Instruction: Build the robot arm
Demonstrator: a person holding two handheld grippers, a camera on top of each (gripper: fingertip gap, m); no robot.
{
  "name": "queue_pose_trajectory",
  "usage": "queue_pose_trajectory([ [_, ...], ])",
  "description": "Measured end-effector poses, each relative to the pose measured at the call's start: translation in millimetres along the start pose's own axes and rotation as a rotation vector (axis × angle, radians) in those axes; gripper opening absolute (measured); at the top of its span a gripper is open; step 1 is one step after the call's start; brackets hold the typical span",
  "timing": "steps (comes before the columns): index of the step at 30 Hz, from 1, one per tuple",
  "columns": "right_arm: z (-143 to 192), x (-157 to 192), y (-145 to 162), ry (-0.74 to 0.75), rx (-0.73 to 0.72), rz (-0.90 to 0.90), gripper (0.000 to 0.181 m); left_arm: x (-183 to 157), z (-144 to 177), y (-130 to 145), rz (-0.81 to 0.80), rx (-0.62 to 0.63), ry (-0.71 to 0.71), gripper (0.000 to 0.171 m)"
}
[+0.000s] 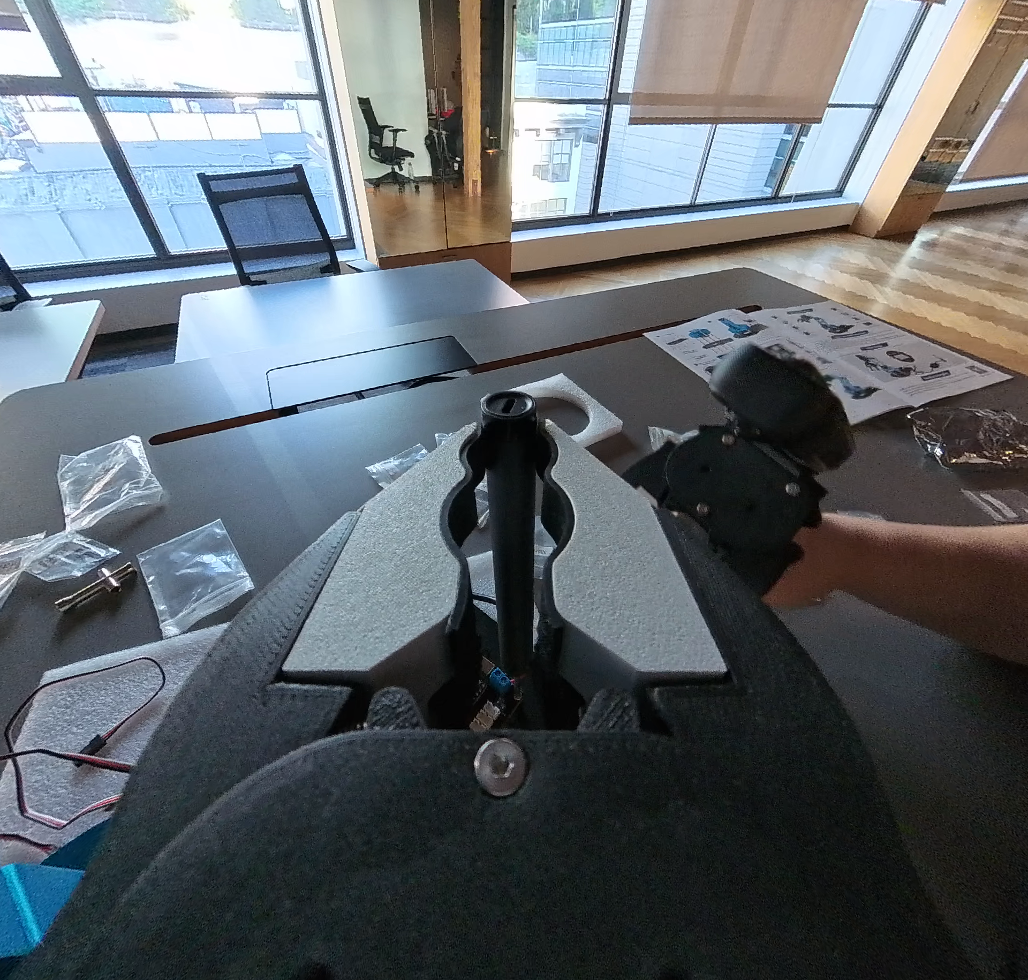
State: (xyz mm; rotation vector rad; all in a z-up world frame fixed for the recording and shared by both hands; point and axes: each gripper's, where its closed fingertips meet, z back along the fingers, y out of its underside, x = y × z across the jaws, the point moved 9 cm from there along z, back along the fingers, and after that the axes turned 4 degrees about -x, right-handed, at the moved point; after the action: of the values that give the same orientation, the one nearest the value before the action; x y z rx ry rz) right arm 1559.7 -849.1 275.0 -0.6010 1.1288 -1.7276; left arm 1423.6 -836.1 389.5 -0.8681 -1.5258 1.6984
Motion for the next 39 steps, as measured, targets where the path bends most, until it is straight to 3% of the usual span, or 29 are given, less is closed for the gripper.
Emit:
queue_pose_trajectory([
  [3, 10, -7, -11, -0.107, -0.081, -0.017, 0.028, 1, 1, 0, 0.0, -0.006, 0.007, 0.016],
  [6, 17, -16, -25, -0.145, -0.201, -0.037, 0.029, 1, 2, 0, -0.001, -0.008, 0.017, 0.016],
  [12, 14, -24, -37, -0.286, -0.301, -0.01, 0.028, -1, 3, 1, -0.021, -0.011, 0.039, 0.016],
  [19, 0, -32, -35, -0.345, -0.296, -0.01, 0.015, 0, 2, 1, -0.017, -0.012, 0.045, 0.016],
  [39, -4, -36, -37, -0.401, -0.322, -0.036, 0.015, 0, 4, 2, -0.019, -0.027, 0.051, 0.016],
])
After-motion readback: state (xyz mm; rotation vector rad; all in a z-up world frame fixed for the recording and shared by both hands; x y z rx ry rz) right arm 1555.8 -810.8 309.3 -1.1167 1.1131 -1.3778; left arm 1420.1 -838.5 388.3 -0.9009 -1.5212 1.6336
